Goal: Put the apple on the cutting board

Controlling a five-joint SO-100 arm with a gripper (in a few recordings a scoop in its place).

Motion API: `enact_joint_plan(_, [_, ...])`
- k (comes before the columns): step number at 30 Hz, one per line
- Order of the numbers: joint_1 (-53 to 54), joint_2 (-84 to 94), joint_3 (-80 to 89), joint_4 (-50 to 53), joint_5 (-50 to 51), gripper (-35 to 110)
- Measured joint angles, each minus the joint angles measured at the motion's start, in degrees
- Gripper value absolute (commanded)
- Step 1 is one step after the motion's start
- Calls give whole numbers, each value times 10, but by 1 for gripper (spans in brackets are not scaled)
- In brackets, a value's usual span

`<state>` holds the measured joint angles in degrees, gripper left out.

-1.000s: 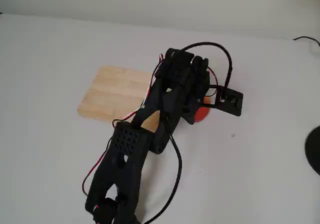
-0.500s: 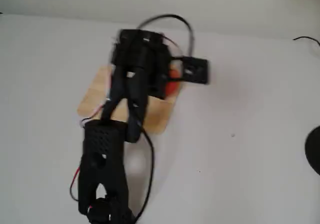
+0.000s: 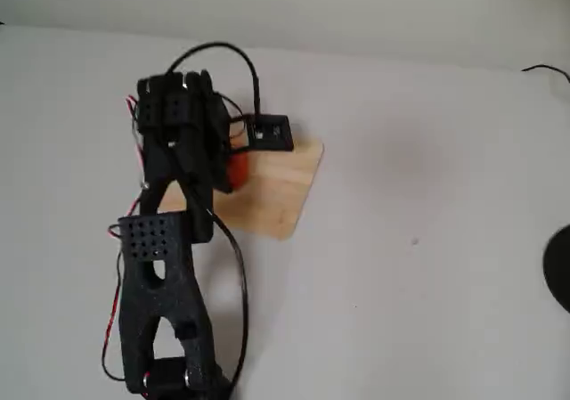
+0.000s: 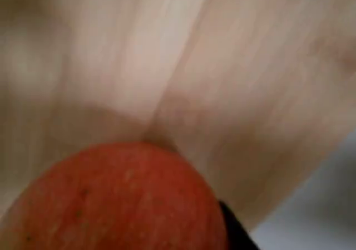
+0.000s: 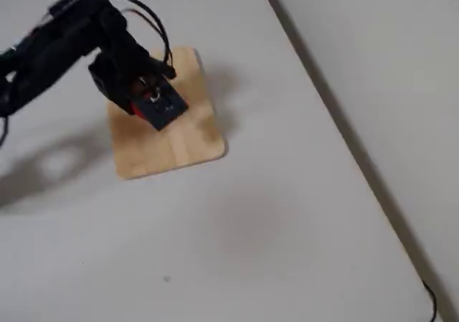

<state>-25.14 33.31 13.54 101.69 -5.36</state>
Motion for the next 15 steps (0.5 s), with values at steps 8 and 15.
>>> enact_joint_plan(8, [0, -32, -38, 1, -4, 75])
enact_joint_plan(15, [4, -33, -5, 1, -27, 77])
